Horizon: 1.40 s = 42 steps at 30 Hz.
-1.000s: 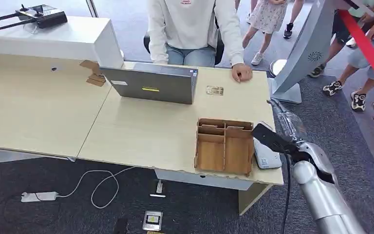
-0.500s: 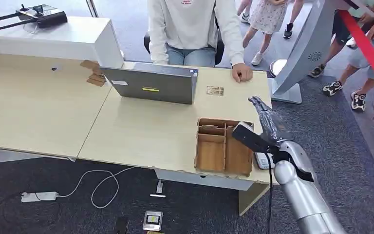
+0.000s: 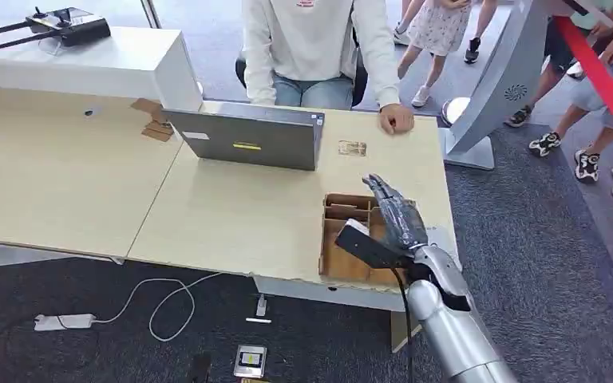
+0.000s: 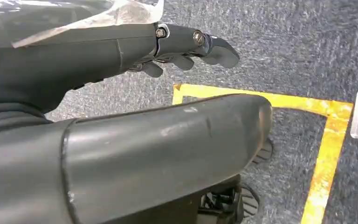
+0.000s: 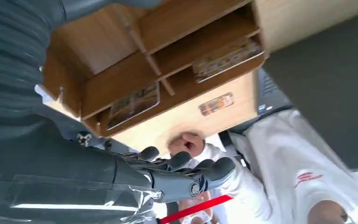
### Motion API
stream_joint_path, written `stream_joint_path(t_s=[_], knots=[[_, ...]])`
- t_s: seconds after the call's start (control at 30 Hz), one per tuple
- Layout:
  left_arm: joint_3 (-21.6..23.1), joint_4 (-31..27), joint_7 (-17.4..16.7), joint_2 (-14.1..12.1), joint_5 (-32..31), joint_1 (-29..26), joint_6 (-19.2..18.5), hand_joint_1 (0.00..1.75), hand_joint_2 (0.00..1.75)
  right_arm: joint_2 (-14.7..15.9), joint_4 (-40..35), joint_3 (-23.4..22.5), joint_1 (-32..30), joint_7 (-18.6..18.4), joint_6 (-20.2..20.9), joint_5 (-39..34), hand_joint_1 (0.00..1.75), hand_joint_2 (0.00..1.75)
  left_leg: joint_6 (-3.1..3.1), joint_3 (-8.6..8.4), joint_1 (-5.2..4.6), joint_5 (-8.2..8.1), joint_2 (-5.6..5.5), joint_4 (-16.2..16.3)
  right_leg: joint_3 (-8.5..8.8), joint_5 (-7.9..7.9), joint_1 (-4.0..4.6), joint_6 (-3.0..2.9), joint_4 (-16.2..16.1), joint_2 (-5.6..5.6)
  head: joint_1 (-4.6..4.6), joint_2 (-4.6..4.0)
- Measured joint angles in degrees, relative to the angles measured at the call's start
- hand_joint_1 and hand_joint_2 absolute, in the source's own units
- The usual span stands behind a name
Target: Pass the card to the sensor for recognition and then transmit it.
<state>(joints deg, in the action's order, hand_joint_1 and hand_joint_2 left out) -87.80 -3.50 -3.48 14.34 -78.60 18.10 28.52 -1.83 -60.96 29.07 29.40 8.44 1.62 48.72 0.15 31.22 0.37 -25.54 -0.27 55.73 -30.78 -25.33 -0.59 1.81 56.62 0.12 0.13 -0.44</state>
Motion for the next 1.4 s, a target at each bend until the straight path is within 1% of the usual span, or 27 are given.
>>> stream_joint_path(t_s=[0.1, 0.4, 0.5, 0.6, 0.67, 0.73, 0.8, 0.93, 1.1, 1.2, 1.4], knots=[[0.0, 0.0, 0.0, 0.0, 0.5, 0.0, -0.7, 0.0, 0.0, -1.1, 0.5, 0.7, 0.1, 0.4, -0.5, 0.0, 0.0, 1.75, 0.0, 0.0, 0.0, 0.0, 0.0, 0.0, 0.0, 0.0, -0.01, 0.0, 0.0, 0.0, 0.0, 0.0], [0.0, 0.0, 0.5, 0.0, -0.2, 0.0, -1.1, 0.0, 0.0, -2.5, 2.4, 1.9, 1.2, 1.0, -1.7, -0.5, 0.0, 1.75, 0.0, 0.0, -0.01, 0.0, 0.0, 0.0, 0.0, 0.0, -0.01, 0.0, 0.0, 0.0, 0.0, 0.0], [0.0, 0.0, 0.9, -0.2, -0.5, -0.1, -1.8, 0.0, 0.0, -2.6, 3.3, 2.0, 1.7, 1.5, -3.9, -0.3, 0.0, 1.75, 0.0, 0.01, -0.01, 0.0, 0.0, 0.0, -0.01, 0.0, 0.0, 0.0, 0.0, 0.0, 0.02, 0.0], [0.0, 0.0, 1.0, -0.3, -0.2, 0.0, -2.2, 0.0, 0.0, -2.6, 4.2, 2.0, 2.7, 1.1, -5.8, 0.4, 0.0, 1.75, 0.0, 0.0, -0.01, 0.0, 0.0, 0.0, -0.02, 0.0, -0.01, 0.0, 0.0, 0.0, 0.02, 0.0], [0.0, 0.0, 0.7, -0.3, -0.2, 0.0, -1.7, 0.0, 0.0, -2.2, 5.4, 2.0, 4.3, 2.1, -6.0, 0.4, 0.0, 1.75, 0.0, 0.0, -0.01, 0.0, 0.01, 0.0, -0.03, 0.01, -0.01, 0.0, 0.0, 0.0, 0.0, 0.0], [0.0, 0.0, 0.6, -0.3, -0.2, -0.1, -1.3, 0.0, 0.0, -1.0, 7.1, 1.9, 6.7, 4.6, -5.9, 0.0, 0.0, 1.75, 0.01, 0.01, -0.01, 0.01, -0.01, 0.0, -0.02, 0.01, -0.03, 0.01, 0.0, 0.0, 0.02, 0.0], [0.0, 0.0, 0.7, -0.5, -0.2, -0.1, -1.2, 0.0, 0.0, 0.0, 8.9, 1.8, 8.8, 5.9, -6.1, -0.1, 0.0, 1.75, 0.01, 0.0, -0.02, 0.01, 0.0, 0.0, -0.01, 0.02, -0.03, 0.01, 0.0, 0.0, 0.02, 0.0], [0.0, 0.0, 0.7, -0.5, 0.4, -0.1, -1.0, 0.0, 0.0, 1.3, 11.9, 1.8, 10.8, 5.9, -7.1, 0.4, 0.0, 1.75, 0.01, 0.0, -0.04, 0.01, -0.01, 0.0, -0.03, 0.03, -0.03, 0.0, 0.0, 0.0, 0.0, 0.0], [0.0, 0.0, 0.6, -0.5, 0.7, 0.0, 0.5, 0.0, 0.0, 3.3, 15.5, 1.6, 12.7, 5.2, -7.3, 1.1, 0.0, 1.75, 0.01, 0.01, -0.03, 0.0, 0.0, 0.0, -0.04, 0.02, -0.02, -0.01, 0.0, 0.0, 0.02, 0.0], [0.0, 0.0, 0.8, -0.5, 1.6, 0.0, 0.1, 0.0, 0.0, 4.0, 17.7, 1.4, 12.9, 5.2, -7.4, 1.2, 0.0, 1.75, 0.01, 0.01, -0.03, 0.0, 0.0, 0.0, -0.05, 0.02, -0.02, -0.01, 0.0, 0.0, 0.0, 0.0], [0.0, 0.0, 1.0, -0.3, 2.4, 0.0, -0.3, 0.0, 0.0, 4.8, 19.1, 1.4, 12.7, 5.3, -7.3, 1.1, 0.0, 1.75, 0.0, 0.01, -0.03, 0.0, 0.01, 0.0, -0.06, 0.02, -0.02, -0.01, 0.0, 0.0, 0.02, 0.0]])
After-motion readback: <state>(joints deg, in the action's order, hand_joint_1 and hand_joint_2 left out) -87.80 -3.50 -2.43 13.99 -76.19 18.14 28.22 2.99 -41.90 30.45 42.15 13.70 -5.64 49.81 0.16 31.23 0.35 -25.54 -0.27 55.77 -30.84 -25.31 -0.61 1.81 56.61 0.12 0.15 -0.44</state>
